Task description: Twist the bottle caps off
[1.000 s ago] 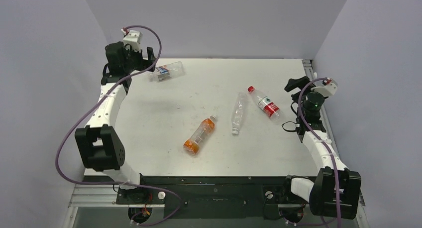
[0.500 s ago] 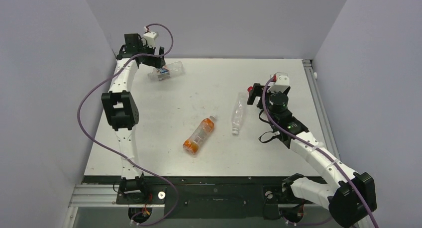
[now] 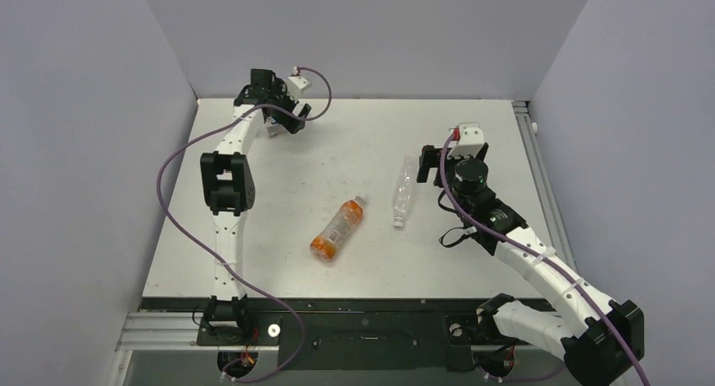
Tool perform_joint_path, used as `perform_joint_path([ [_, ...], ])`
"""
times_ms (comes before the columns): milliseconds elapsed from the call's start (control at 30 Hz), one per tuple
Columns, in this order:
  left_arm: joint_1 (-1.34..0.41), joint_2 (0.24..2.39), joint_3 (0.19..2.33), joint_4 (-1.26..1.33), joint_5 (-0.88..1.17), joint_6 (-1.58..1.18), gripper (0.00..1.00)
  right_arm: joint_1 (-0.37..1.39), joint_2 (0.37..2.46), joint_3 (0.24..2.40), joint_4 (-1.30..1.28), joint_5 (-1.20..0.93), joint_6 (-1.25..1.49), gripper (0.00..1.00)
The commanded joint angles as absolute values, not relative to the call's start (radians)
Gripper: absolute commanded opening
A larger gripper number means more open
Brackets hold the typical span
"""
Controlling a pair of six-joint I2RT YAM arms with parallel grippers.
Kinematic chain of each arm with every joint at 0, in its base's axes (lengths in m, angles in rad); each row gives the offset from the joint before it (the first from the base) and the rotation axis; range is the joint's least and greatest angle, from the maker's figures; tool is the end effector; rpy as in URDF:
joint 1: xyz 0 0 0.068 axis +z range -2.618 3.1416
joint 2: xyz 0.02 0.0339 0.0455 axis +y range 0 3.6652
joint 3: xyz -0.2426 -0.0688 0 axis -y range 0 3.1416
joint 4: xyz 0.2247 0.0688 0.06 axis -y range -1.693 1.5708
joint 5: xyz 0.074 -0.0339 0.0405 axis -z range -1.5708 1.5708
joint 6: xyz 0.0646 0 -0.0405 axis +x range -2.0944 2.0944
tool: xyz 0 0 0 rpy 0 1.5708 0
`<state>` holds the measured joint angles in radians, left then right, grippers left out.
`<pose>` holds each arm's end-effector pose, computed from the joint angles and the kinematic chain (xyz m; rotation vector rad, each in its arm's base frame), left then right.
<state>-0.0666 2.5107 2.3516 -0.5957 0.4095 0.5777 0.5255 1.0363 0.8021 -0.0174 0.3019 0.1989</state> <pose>0.5414 -0.0619 0.1889 0.9038 2.0699 -0.2062 0.2348 0.1140 0.2947 -0.0834 1.8153 0.2392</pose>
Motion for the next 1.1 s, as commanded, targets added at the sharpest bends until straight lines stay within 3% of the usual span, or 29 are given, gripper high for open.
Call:
perform_joint_path([
  [0, -0.075, 2.562, 2.441, -0.606, 0.359, 0.661, 0.96, 0.539, 0.99, 0.853, -0.035, 0.289, 0.171, 0.88],
  [600, -0.027, 2.542, 2.352, -0.62, 0.298, 0.662, 0.97, 0.551, 0.952, 0.868, -0.048, 0.273, 0.174, 0.87],
  [700, -0.02, 2.5, 2.263, -0.646, 0.314, 0.669, 0.85, 0.555, 0.952, 0.868, -0.043, 0.272, 0.184, 0.86],
  [800, -0.019, 2.441, 2.188, -0.675, 0.324, 0.672, 0.58, 0.558, 0.96, 0.87, -0.043, 0.265, 0.2, 0.84],
  [867, -0.02, 2.401, 2.143, -0.714, 0.344, 0.653, 0.48, 0.564, 0.962, 0.872, -0.043, 0.26, 0.211, 0.82],
  [1067, -0.014, 2.206, 2.026, -0.812, 0.567, 0.408, 0.45, 0.614, 0.991, 0.894, -0.026, 0.247, 0.252, 0.84],
])
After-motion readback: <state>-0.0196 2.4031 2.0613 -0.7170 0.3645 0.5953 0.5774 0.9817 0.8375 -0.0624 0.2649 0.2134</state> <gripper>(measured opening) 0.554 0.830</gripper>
